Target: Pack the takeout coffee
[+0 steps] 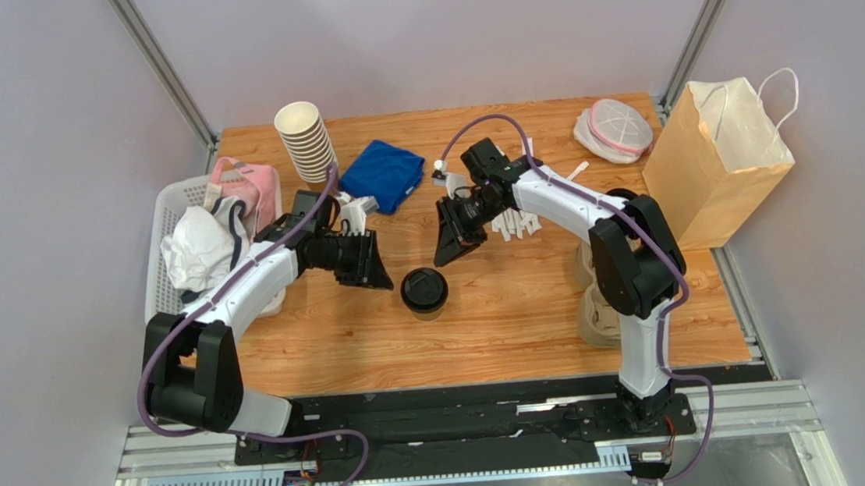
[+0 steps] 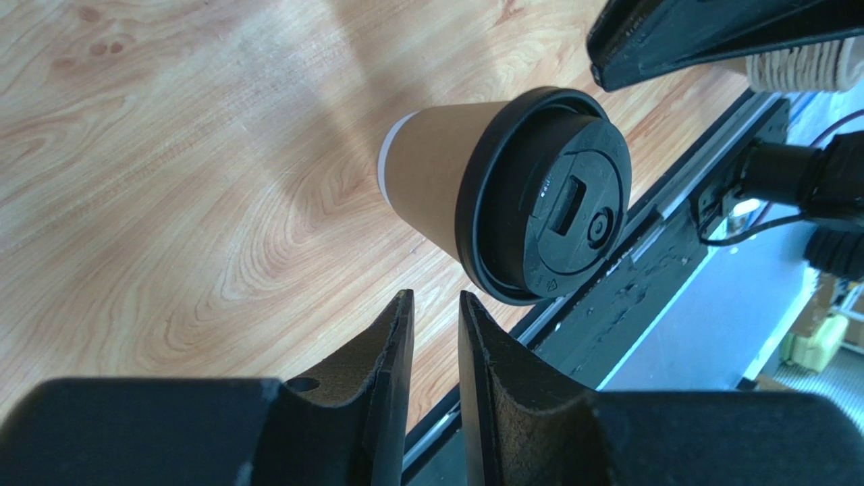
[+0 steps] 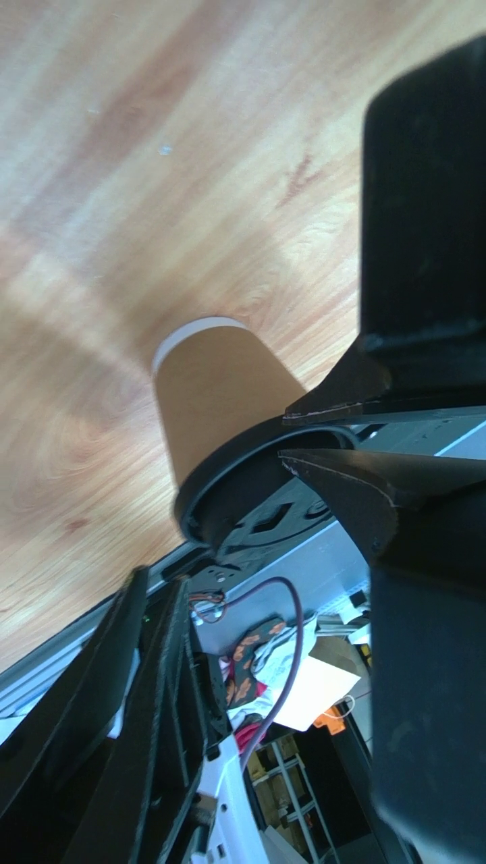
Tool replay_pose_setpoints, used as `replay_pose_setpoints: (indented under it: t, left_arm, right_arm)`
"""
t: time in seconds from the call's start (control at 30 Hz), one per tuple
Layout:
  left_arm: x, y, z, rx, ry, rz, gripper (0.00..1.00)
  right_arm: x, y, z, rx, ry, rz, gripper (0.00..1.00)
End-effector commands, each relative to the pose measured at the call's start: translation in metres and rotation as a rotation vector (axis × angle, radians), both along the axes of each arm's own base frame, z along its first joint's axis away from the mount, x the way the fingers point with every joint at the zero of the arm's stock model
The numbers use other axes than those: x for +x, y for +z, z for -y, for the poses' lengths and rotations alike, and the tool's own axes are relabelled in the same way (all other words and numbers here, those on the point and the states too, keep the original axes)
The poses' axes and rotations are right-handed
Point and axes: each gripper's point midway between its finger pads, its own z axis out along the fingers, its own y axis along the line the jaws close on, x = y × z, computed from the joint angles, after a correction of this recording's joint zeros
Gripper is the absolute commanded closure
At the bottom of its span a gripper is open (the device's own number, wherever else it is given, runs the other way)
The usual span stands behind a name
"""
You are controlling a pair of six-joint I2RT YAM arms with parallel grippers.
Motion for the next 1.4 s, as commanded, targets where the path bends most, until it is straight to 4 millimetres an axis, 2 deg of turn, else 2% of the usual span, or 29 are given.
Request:
replay_pose_setpoints:
  t: [0.0, 0.17, 0.3, 0.37, 0.47, 0.5, 0.53, 0.57, 0.6, 0.63, 0.7, 0.77, 0.83, 0.97, 1.13, 1.27, 1.37]
  left_arm:
    - [0.012, 0.007, -0.003, -0.073, 0.062, -0.004, 0.70]
    - [0.018, 0.011, -0.007, -0.116, 0.098, 0.001, 0.69]
    - [0.014, 0.014, -0.005, -0.149, 0.090, 0.006, 0.67]
    - [0.013, 0.021, -0.004, -0.176, 0.078, 0.039, 0.66]
    - [0.010, 0.024, -0.007, -0.211, 0.101, 0.051, 0.63]
    - [0.014, 0.024, -0.011, -0.218, 0.126, 0.052, 0.63]
    - [0.017, 0.027, -0.012, -0.231, 0.139, 0.068, 0.62]
    - [0.015, 0.025, -0.012, -0.246, 0.153, 0.043, 0.60]
    - [0.014, 0.023, -0.013, -0.246, 0.160, 0.030, 0.60]
    - [0.014, 0.021, -0.012, -0.250, 0.163, 0.023, 0.59]
    - [0.006, 0.013, -0.012, -0.262, 0.185, -0.026, 0.59]
    - [-0.001, -0.002, -0.017, -0.216, 0.223, -0.071, 0.64]
    - [-0.007, -0.012, -0.018, -0.204, 0.243, -0.124, 0.69]
    - [-0.023, -0.028, -0.007, -0.240, 0.261, -0.252, 0.73]
    - [-0.012, -0.030, 0.011, -0.311, 0.278, -0.255, 0.77]
    - [-0.016, -0.035, 0.025, -0.351, 0.270, -0.266, 0.78]
    - [-0.010, -0.030, 0.035, -0.393, 0.260, -0.233, 0.79]
  right_arm:
    - [0.014, 0.018, -0.021, 0.058, 0.035, 0.051, 0.82]
    - [0.021, 0.029, -0.039, 0.088, 0.059, 0.071, 0.82]
    - [0.026, 0.043, -0.041, 0.097, 0.076, 0.100, 0.81]
    - [0.028, 0.055, -0.034, 0.092, 0.080, 0.138, 0.80]
    - [0.020, 0.062, -0.007, 0.078, 0.035, 0.114, 0.74]
    - [0.015, 0.082, 0.002, 0.099, 0.021, 0.165, 0.65]
    - [-0.003, 0.062, 0.012, 0.065, 0.015, 0.111, 0.61]
    - [-0.012, 0.060, 0.016, 0.064, 0.013, 0.111, 0.56]
    - [-0.023, 0.071, 0.018, 0.086, 0.008, 0.137, 0.47]
    - [-0.038, 0.055, 0.023, 0.064, 0.012, 0.097, 0.44]
    - [-0.055, 0.047, 0.024, 0.055, 0.031, 0.071, 0.43]
    - [-0.069, 0.033, 0.027, 0.040, 0.046, 0.031, 0.43]
    - [-0.072, 0.027, 0.027, 0.043, 0.056, 0.022, 0.43]
    - [-0.071, 0.015, 0.022, 0.027, 0.074, -0.022, 0.47]
    - [-0.053, 0.015, 0.010, 0.037, 0.075, -0.017, 0.52]
    - [-0.041, 0.014, 0.005, 0.043, 0.071, -0.018, 0.54]
    - [-0.028, 0.012, 0.003, 0.044, 0.052, -0.018, 0.55]
